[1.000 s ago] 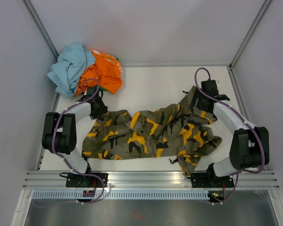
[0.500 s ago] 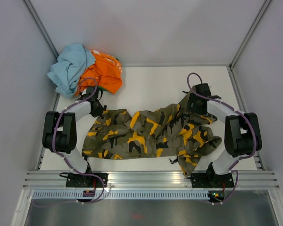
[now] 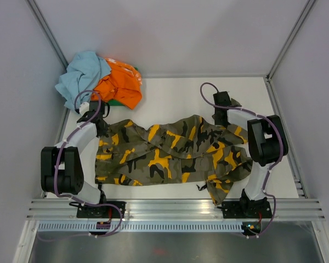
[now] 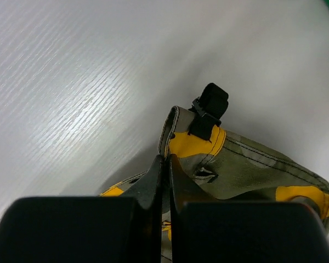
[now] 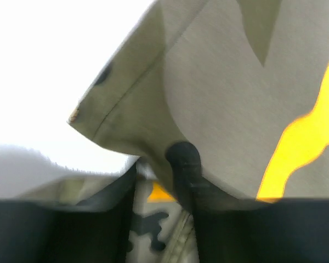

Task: Fold and stack the trousers
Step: Flatten the trousers out

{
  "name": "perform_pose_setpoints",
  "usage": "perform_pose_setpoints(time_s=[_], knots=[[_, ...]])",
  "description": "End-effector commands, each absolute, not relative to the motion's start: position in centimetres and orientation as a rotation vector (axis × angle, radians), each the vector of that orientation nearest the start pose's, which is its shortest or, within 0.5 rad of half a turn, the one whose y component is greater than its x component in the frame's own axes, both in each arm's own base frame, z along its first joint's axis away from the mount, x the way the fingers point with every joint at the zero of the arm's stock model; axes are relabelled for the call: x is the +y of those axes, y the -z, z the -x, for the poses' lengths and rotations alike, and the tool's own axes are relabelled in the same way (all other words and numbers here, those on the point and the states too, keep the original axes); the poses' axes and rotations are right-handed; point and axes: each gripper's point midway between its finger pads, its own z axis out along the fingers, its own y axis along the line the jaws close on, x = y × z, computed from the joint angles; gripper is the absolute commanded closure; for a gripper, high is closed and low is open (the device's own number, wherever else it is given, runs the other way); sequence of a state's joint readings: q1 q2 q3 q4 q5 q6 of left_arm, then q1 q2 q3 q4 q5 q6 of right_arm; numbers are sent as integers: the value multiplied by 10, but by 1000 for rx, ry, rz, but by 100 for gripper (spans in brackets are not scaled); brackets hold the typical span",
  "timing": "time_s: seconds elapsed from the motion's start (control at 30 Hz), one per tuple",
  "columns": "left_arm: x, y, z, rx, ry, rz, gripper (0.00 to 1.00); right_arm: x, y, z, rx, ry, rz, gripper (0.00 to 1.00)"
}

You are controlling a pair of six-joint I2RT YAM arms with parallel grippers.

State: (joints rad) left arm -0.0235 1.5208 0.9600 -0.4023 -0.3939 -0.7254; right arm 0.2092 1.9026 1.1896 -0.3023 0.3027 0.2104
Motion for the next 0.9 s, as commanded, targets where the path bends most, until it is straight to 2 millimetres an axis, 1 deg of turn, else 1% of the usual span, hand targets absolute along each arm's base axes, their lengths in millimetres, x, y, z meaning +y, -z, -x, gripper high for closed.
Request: perform_pose_setpoints(time_s=[0.0,0.03,0.07,0.13,0.17,0.2,0.27,0.3,0.37,0.4,0.43,0.47,0.5,0.53,0.57,0.6,0.63,0.67,0.7,0.73,0.77,0.8,0.83,0.87], knots=[[47,-79,-350,2184,-227,1057,98,14,-7,-428,2533,482,-83,69],[48,-78,-349,2184,-233,1060,98,11,-5,-426,2542,509,-89,91],[49,-77,-348,2183,-237,1065,98,10,-9,-429,2531,515,-108,99],[50,-77,-348,2185,-241,1071,98,8,-25,-431,2508,530,-128,100],[50,-77,-349,2182,-237,1070,98,8,-36,-435,2483,520,-143,100],[50,-76,-349,2184,-238,1072,98,8,-59,-440,2431,477,-184,100],[49,-76,-352,2185,-231,1077,98,8,-88,-448,2359,389,-231,100],[49,-75,-352,2182,-231,1085,98,8,-119,-458,2275,269,-280,100],[47,-77,-356,2182,-215,1085,98,8,-158,-470,2169,136,-320,100],[47,-77,-358,2182,-212,1086,98,12,-193,-479,2072,11,-317,100],[47,-76,-358,2187,-218,1085,98,17,-223,-487,2001,-55,-293,100],[58,-79,-359,2165,-228,1118,98,34,-252,-494,1925,-180,-218,100],[59,-79,-360,2163,-223,1124,98,40,-285,-494,1848,-222,-177,100],[62,-81,-361,2155,-223,1133,98,51,-319,-495,1771,-290,-125,100],[63,-84,-363,2145,-218,1139,98,64,-349,-494,1687,-363,-62,100],[66,-86,-364,2139,-214,1149,98,67,-381,-487,1607,-394,-52,100],[70,-91,-366,2119,-209,1162,98,68,-397,-485,1565,-402,-48,100],[73,-94,-367,2109,-207,1170,98,62,-418,-479,1505,-387,-62,100],[78,-97,-366,2098,-214,1181,98,57,-423,-476,1490,-379,-92,100],[82,-102,-366,2083,-218,1189,98,45,-423,-476,1485,-333,-136,100],[86,-105,-365,2073,-230,1195,98,36,-429,-468,1469,-298,-166,100],[89,-108,-365,2063,-240,1201,98,27,-411,-466,1496,-258,-202,100],[93,-112,-366,2049,-244,1209,98,5,-402,-462,1494,-176,-309,100],[96,-114,-365,2047,-255,1208,98,-12,-398,-452,1491,-128,-379,100]])
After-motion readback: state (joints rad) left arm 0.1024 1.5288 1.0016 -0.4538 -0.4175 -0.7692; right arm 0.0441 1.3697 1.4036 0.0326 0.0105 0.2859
